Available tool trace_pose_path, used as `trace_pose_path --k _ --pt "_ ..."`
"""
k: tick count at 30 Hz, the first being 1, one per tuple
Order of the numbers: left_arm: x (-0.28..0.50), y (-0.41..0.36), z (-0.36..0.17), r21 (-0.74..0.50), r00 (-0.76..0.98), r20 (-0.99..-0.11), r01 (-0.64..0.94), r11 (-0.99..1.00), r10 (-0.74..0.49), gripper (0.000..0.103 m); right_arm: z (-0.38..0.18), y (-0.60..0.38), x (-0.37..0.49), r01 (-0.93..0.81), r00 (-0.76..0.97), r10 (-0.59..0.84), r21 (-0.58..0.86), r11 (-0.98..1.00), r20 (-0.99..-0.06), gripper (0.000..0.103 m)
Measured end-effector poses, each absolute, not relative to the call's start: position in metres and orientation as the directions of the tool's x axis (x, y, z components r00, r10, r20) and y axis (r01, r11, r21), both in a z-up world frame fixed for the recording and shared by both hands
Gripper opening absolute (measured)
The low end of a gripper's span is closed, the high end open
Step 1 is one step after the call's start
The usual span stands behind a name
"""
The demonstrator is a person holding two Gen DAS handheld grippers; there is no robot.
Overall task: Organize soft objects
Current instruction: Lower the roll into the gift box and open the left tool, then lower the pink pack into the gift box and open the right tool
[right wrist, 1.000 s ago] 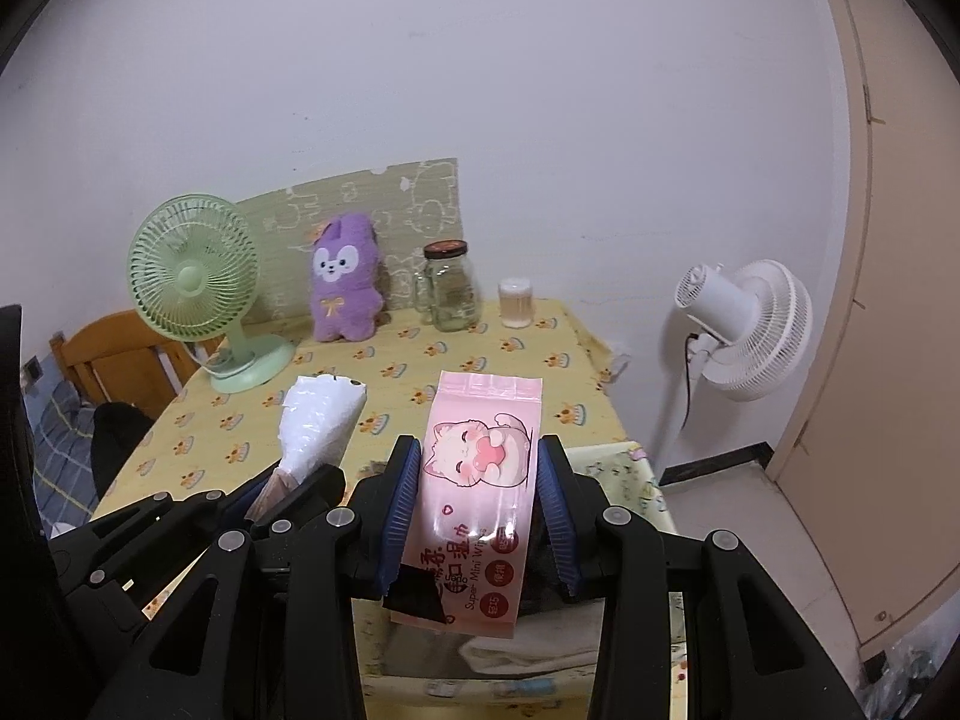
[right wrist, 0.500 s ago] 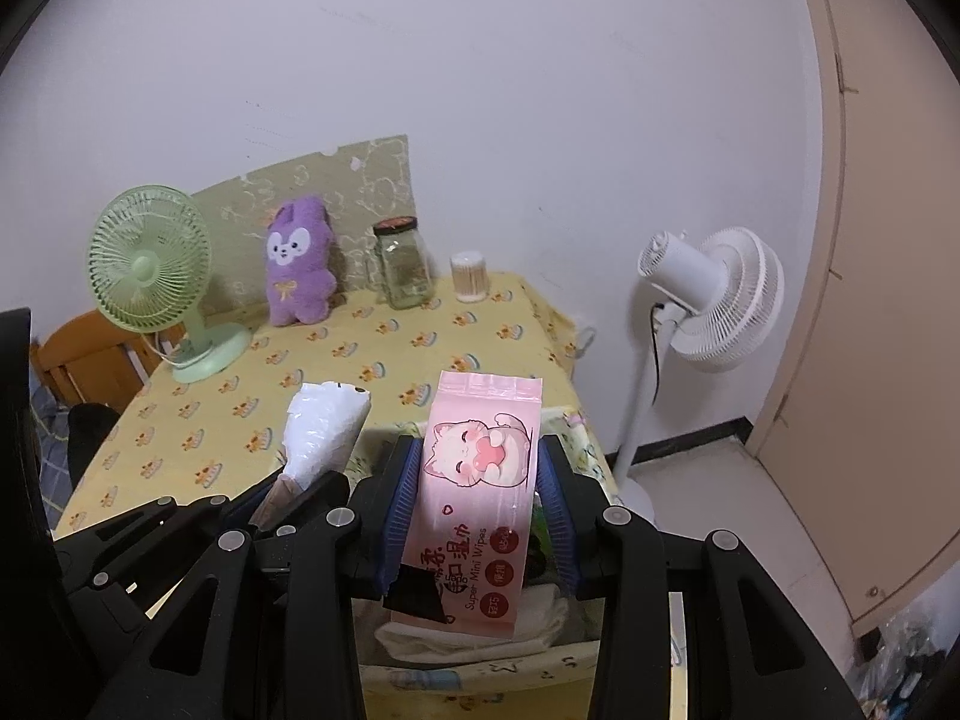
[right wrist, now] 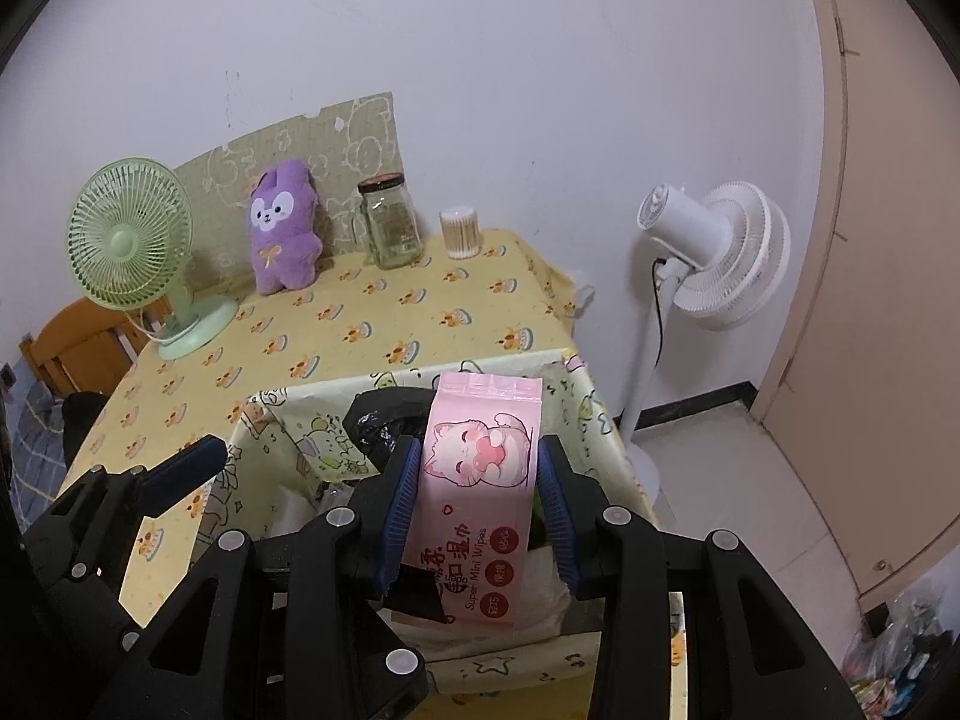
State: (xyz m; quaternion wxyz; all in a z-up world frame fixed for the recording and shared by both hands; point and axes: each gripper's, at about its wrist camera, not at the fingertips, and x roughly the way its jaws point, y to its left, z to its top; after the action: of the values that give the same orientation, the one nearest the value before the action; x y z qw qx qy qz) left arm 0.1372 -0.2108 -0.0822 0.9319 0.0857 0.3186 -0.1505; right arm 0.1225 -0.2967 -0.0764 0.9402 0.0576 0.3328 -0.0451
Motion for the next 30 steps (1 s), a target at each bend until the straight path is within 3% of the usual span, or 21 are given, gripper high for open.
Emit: trace_pose_path --k 12,15,17,30 --pt "0.133 -0.207 -0.086 0.069 0.74 -0.633 0.345 0.936 -0.227 0.089 -0.086 -0.294 0.127 0.136 0.751 -0.037 0.1 0.986 -0.659 0.048" --pt "0.131 -0.205 -0.086 0.081 0.744 -0.636 0.328 0.941 -0.204 0.092 -0.084 -0.293 0.128 0.152 0.738 -0.077 0.054 0.987 -0.67 0.064" --pt "0.13 -0.202 -0.085 0.063 0.736 -0.641 0.332 0.941 -0.217 0.097 -0.082 -0.292 0.125 0.151 0.743 -0.085 0.042 0.988 -0.664 0.084" --pt "0.101 -0.178 -0.06 0.054 0.782 -0.584 0.306 0.95 -0.219 0.102 -0.055 -0.268 0.095 0.109 0.8 -0.057 0.051 0.993 -0.598 0.093"
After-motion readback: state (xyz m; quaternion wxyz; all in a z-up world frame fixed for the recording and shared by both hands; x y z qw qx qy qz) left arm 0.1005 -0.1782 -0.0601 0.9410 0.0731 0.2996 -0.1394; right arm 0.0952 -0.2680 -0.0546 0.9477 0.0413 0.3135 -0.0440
